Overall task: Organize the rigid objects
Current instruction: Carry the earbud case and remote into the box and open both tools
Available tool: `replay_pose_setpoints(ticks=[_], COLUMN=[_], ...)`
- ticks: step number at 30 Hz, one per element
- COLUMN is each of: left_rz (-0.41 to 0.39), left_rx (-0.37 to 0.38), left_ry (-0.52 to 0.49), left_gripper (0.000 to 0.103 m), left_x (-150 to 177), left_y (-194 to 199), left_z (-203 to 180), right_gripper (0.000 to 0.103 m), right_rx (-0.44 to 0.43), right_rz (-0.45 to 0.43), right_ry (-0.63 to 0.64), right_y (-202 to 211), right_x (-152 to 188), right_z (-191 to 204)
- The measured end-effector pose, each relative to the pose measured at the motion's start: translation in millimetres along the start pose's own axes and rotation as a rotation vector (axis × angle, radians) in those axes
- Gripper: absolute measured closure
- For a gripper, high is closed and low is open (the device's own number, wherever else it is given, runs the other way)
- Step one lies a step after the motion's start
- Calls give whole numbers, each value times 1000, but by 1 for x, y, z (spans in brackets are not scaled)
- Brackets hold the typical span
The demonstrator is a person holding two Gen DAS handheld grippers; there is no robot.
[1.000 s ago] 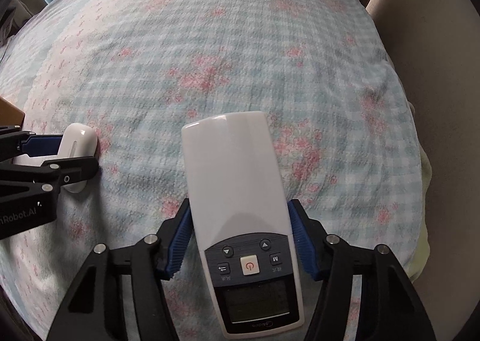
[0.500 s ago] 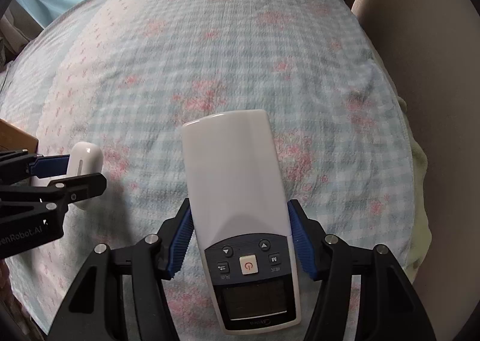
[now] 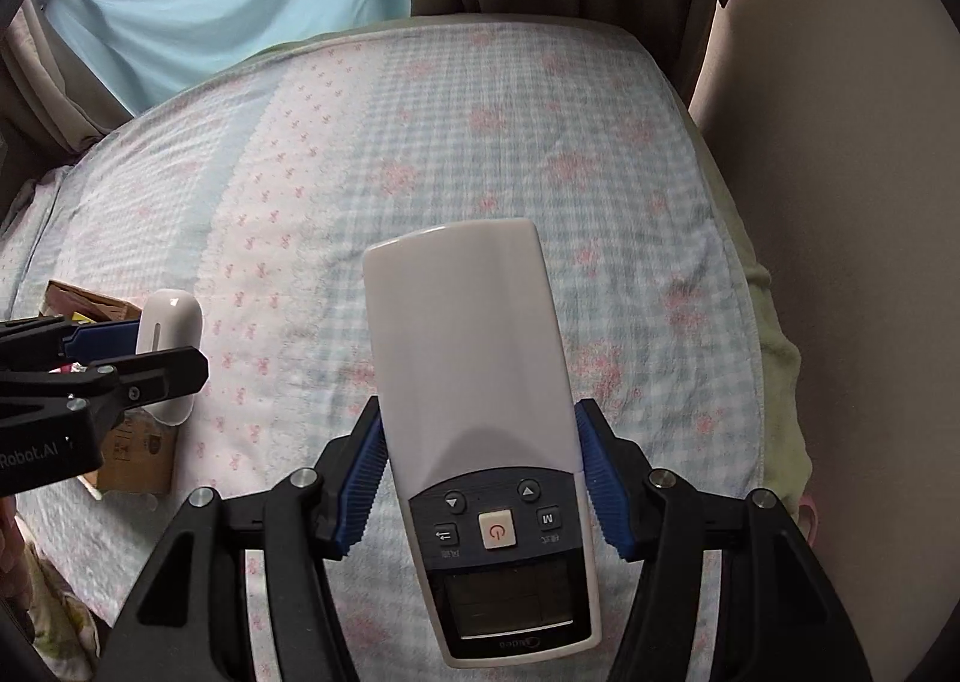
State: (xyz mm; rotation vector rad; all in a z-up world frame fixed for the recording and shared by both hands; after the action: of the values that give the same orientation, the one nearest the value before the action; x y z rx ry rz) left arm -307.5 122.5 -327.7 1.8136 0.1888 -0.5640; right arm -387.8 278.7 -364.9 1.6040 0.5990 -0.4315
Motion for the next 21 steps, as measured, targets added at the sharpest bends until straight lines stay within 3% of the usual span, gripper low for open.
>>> replay_pose_setpoints(ticks=[9, 17, 21], left_rz=[-111, -146, -167], left_rx=[54, 27, 3], left_ry=[34, 50, 56], left_gripper=[60, 60, 60], left_x=[-7, 6, 18], left_y=[109, 165, 190], left_z=[79, 181, 232], right_gripper=[47, 47, 47], right_rx=[-53, -115, -121], right_rz=[-52, -64, -63], right_ry=[-57, -131, -106], right_y=[83, 95, 95], right_x=[-35, -46, -52], right_z=[76, 171, 222])
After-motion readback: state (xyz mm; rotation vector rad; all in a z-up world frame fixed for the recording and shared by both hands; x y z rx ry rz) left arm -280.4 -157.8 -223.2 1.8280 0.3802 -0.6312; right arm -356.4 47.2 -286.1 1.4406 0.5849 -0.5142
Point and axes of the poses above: each gripper's, at about its wrist camera, not at the fingertips, and y roughly against the way its jaws point, z to its left, x to its underside, the point moved 2 cm from there along -y, roughly the way its jaws point, and after that the axes turned 11 degrees about -z, right-handed, at the moved point
